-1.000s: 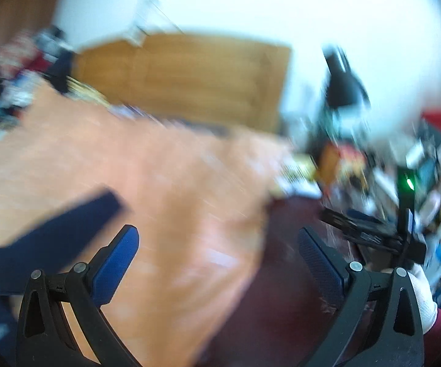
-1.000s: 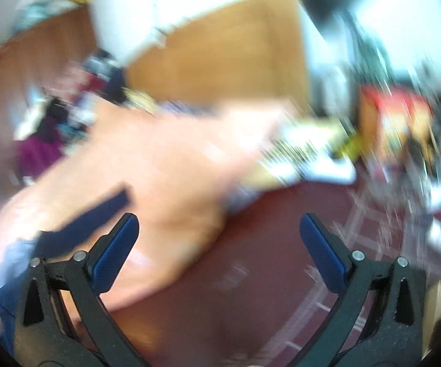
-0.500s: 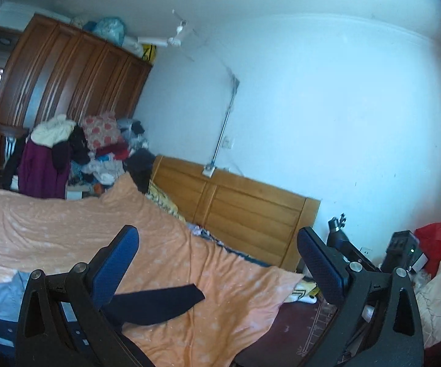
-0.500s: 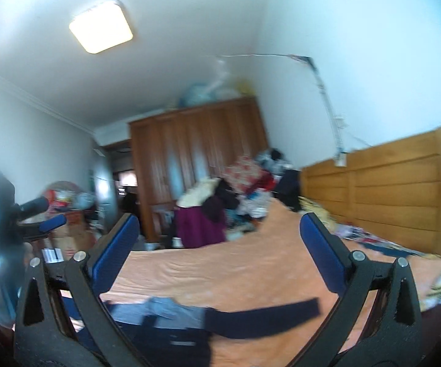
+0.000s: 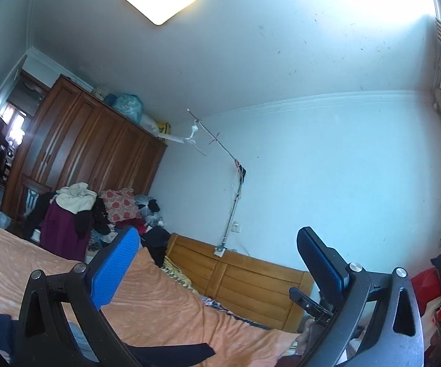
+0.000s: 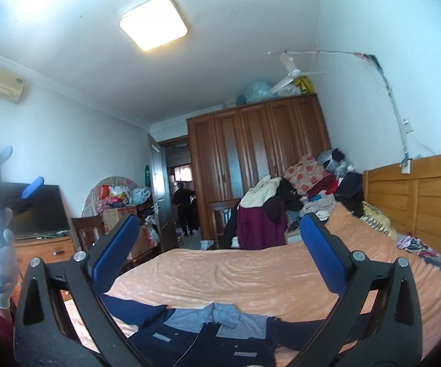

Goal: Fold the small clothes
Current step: 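Carry both tools over to the bed with the navy jacket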

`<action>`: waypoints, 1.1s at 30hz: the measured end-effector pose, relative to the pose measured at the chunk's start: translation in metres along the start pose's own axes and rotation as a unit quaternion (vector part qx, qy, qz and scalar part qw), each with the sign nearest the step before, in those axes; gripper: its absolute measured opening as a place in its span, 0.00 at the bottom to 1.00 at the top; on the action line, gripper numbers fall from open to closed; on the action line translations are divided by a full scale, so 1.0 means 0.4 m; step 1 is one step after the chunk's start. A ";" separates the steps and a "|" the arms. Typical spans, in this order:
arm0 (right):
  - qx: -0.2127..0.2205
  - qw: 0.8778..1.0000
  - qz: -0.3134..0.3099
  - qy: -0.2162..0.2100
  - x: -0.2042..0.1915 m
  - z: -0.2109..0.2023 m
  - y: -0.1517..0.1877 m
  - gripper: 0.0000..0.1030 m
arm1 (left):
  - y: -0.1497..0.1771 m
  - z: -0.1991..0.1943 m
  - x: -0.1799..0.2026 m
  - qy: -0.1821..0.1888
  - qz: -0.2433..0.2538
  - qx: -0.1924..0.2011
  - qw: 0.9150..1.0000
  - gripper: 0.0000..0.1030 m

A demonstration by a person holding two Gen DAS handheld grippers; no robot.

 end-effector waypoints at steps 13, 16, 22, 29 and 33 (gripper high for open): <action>-0.017 0.998 0.012 -0.066 -0.078 0.082 0.093 1.00 | -0.118 -0.105 -0.063 0.103 -0.111 -0.006 0.988 1.00; -0.049 0.988 0.085 -0.117 -0.121 0.152 0.238 1.00 | -0.137 -0.140 -0.061 0.045 -0.078 0.030 0.995 1.00; -0.143 0.967 0.100 -0.185 -0.359 0.255 0.597 1.00 | -0.129 -0.097 -0.076 0.039 -0.093 0.001 0.995 1.00; -0.382 0.864 0.123 -0.304 -0.554 0.183 0.964 1.00 | -0.136 -0.031 -0.181 -0.045 -0.074 0.006 0.996 1.00; -0.355 0.892 0.088 -0.267 -0.492 0.166 0.888 1.00 | -0.102 -0.071 -0.257 -0.134 -0.034 0.042 0.990 1.00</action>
Point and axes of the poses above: each gripper's, at about its wrist camera, not at the fingertips, and z roughly the way its jaws point, x to its right, y to its underside, the point moved 2 cm from there along z, roughly the way its jaws point, and after that the axes turned 13 degrees about -z, right-handed, at the moved point
